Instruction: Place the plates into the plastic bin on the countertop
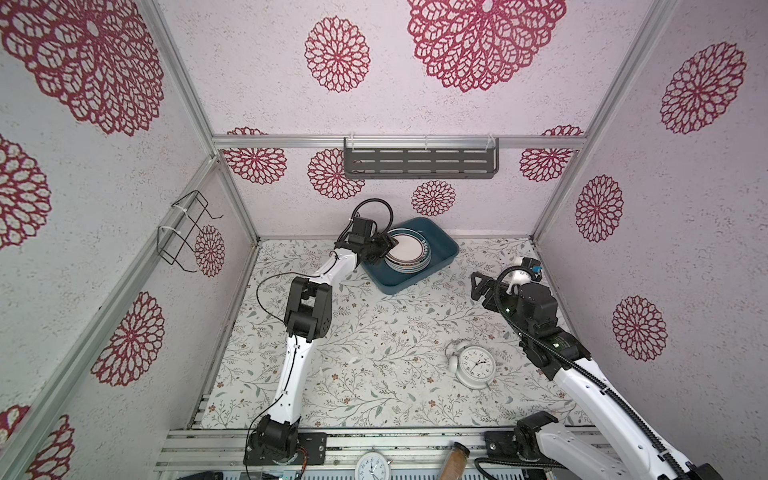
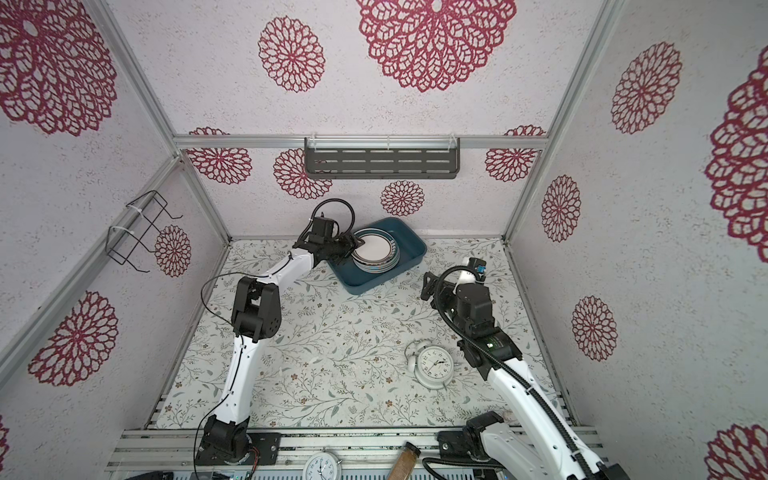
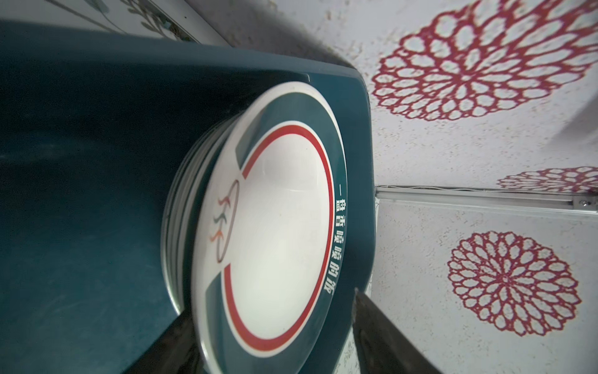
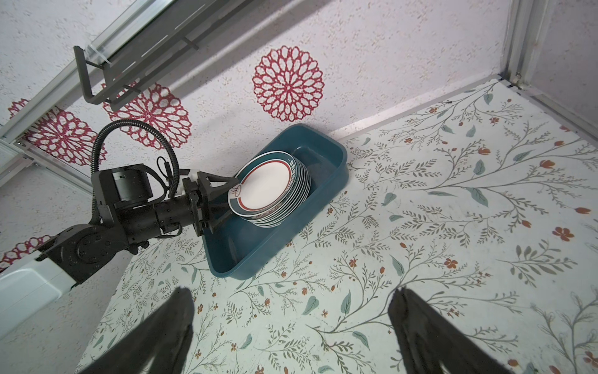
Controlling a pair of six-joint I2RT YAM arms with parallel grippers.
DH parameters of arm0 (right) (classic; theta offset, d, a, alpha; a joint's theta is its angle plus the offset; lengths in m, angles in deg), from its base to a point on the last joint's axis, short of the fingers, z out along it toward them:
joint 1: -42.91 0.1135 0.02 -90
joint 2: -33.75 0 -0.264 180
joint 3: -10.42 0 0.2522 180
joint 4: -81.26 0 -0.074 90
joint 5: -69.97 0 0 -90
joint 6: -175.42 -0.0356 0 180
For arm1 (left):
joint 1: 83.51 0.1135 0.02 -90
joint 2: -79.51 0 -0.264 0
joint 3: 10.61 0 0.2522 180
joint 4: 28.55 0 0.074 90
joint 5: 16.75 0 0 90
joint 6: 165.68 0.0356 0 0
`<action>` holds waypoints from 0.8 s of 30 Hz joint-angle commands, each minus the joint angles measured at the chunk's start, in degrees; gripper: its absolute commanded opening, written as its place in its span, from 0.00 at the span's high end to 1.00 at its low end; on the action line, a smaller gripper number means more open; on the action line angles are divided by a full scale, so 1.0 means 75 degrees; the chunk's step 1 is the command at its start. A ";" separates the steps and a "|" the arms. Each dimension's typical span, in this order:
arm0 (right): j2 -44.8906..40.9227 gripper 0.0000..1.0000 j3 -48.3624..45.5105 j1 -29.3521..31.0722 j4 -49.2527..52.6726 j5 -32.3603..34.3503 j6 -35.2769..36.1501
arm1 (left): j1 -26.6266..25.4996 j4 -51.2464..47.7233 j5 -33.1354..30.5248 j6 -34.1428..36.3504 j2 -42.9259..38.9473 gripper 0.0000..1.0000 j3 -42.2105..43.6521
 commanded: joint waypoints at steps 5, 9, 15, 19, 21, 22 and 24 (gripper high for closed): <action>-0.0116 0.01 0.0059 -0.0033 -0.0040 0.0198 -0.0039 | -0.0094 -0.1019 -0.0507 0.0773 -0.0126 0.21 -0.0373; -0.0085 0.01 0.0056 -0.0031 -0.0053 0.0175 -0.0033 | -0.0115 -0.1455 -0.0925 0.1096 -0.0289 0.20 -0.0391; -0.0091 0.01 0.0033 -0.0037 -0.0086 0.0133 -0.0055 | -0.0107 -0.1676 -0.1227 0.1336 -0.0483 0.20 -0.0374; -0.0138 0.01 0.0033 -0.0031 -0.0029 0.0183 -0.0034 | -0.0107 -0.1486 -0.1327 0.1472 -0.0785 0.18 -0.0089; -0.0157 0.01 0.0013 -0.0027 0.0000 0.0240 -0.0027 | -0.0106 -0.1102 -0.1351 0.1538 -0.1106 0.16 0.0339; -0.0162 0.01 0.0023 -0.0027 0.0049 0.0281 0.0003 | -0.0112 -0.0878 -0.1383 0.1586 -0.1304 0.15 0.0604; -0.0185 0.01 0.0006 -0.0028 0.0110 0.0361 0.0068 | -0.0105 -0.0559 -0.1450 0.1724 -0.1706 0.14 0.1033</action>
